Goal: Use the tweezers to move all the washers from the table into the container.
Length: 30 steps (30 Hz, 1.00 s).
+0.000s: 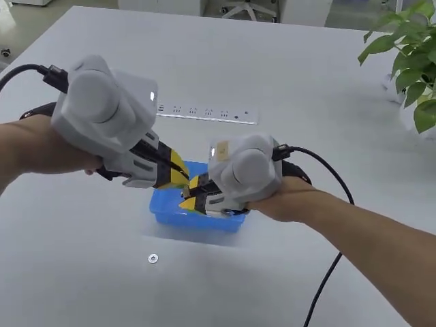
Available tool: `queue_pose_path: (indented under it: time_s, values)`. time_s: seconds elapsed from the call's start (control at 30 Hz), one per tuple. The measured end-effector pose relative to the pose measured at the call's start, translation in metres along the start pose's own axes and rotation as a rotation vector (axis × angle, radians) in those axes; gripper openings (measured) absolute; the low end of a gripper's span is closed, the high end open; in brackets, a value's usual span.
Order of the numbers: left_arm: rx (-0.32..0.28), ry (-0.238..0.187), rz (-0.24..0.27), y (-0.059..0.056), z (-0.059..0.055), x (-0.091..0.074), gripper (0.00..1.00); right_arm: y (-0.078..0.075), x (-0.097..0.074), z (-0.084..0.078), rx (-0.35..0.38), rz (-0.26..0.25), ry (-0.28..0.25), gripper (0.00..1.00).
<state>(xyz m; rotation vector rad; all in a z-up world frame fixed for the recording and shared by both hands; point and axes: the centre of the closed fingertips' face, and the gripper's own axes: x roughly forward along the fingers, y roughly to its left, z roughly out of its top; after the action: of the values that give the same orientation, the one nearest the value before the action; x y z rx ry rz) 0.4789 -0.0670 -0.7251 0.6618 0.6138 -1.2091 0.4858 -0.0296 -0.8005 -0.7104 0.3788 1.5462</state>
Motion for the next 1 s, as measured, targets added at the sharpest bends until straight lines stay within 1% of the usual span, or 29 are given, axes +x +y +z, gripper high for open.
queue_pose_path:
  time_s: [0.33, 0.5, 0.73, 1.0]
  values:
    - [-0.002, 0.001, -0.028, 0.012, -0.006, 0.020, 0.05, -0.011, 0.007, -0.021, 0.046, -0.006, 0.009, 0.10]
    - [-0.010, 0.001, -0.042, 0.018, -0.011, 0.029, 0.05, -0.015, 0.012, -0.029, 0.063, -0.003, 0.012, 0.10]
    - [-0.019, 0.002, -0.055, 0.023, -0.016, 0.038, 0.05, -0.019, 0.017, -0.038, 0.084, 0.000, 0.022, 0.10]
    - [-0.032, 0.012, -0.071, 0.027, -0.024, 0.048, 0.05, -0.021, 0.025, -0.050, 0.112, 0.017, 0.029, 0.10]
